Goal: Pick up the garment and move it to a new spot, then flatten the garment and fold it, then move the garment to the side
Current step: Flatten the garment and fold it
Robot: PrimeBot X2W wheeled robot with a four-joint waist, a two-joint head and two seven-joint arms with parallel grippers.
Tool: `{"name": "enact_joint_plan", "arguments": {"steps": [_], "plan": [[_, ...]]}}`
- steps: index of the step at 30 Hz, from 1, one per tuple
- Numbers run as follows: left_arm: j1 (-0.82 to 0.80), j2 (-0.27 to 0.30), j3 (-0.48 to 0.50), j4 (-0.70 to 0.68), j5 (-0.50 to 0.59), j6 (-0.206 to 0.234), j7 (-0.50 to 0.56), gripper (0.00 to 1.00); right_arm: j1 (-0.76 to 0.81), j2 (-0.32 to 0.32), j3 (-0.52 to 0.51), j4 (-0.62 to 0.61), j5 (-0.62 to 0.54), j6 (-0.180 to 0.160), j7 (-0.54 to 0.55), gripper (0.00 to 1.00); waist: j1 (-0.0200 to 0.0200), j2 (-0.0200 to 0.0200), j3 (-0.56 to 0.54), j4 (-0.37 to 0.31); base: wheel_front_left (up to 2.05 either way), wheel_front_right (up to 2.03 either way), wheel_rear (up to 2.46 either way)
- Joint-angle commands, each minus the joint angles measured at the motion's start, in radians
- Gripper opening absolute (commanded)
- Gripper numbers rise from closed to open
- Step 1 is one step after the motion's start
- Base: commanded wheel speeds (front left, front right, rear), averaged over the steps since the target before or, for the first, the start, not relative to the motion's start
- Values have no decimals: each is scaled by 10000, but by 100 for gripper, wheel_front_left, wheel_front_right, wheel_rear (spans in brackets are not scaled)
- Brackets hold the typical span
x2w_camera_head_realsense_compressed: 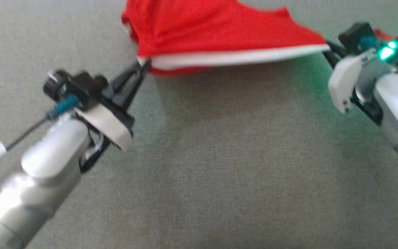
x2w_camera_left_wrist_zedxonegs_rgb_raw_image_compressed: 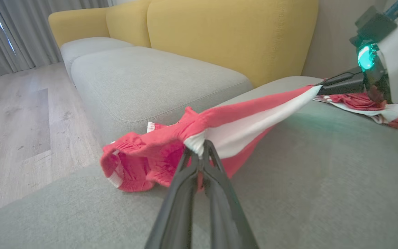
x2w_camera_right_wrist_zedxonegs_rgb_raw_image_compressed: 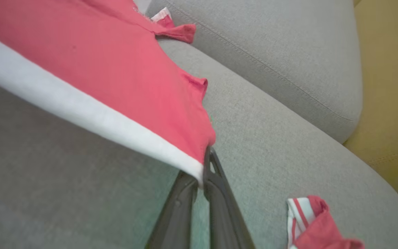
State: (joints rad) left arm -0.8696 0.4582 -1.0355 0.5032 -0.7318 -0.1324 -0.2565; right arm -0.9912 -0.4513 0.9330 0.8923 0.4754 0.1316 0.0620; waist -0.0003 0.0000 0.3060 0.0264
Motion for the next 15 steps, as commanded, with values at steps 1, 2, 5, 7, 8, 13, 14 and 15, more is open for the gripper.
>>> {"name": "enact_joint_plan", "arguments": {"steps": [1, 2, 5, 7, 8, 13, 14, 15], "plan": [[-182, 408, 348, -327, -79, 18, -52, 0, 172, -448, 286, -493, 415, -9, 210, 0, 3, 0, -460, 64, 0, 0, 0], [-15, 430, 324, -439, -112, 18, -52, 0, 292, -705, 565, -804, 744, -9, 403, 0, 3, 0, -589, 65, 0, 0, 0], [474, 476, 339, -738, -159, 18, -52, 0, 626, -1447, 1273, -1676, 1604, -9, 903, 0, 3, 0, -991, 78, 0, 0, 0], [822, 497, 364, -911, -138, 18, -52, 0, 843, -1883, 1632, -2179, 2079, -9, 1165, 0, 3, 0, -1270, 85, 0, 0, 0], [997, 506, 373, -995, -121, 18, -52, 0, 961, -2084, 1795, -2410, 2298, -9, 1297, 0, 3, 0, -1403, 88, 0, 0, 0], [1903, 581, 360, -1463, -72, 70, -52, 0, 1491, -2915, 2387, -3401, 3077, -9, 1735, 0, 3, 0, -2002, 56, 0, 0, 0], [2085, 606, 340, -1574, -72, 96, -52, 0, 1579, -3054, 2475, -3577, 3187, -9, 1818, 0, 3, 0, -2100, 42, 0, 0, 0], [2261, 626, 315, -1690, -73, 136, -52, 0, 1665, -3189, 2549, -3742, 3282, -9, 1893, 0, 3, 0, -2200, 30, 0, 0, 0]]}}
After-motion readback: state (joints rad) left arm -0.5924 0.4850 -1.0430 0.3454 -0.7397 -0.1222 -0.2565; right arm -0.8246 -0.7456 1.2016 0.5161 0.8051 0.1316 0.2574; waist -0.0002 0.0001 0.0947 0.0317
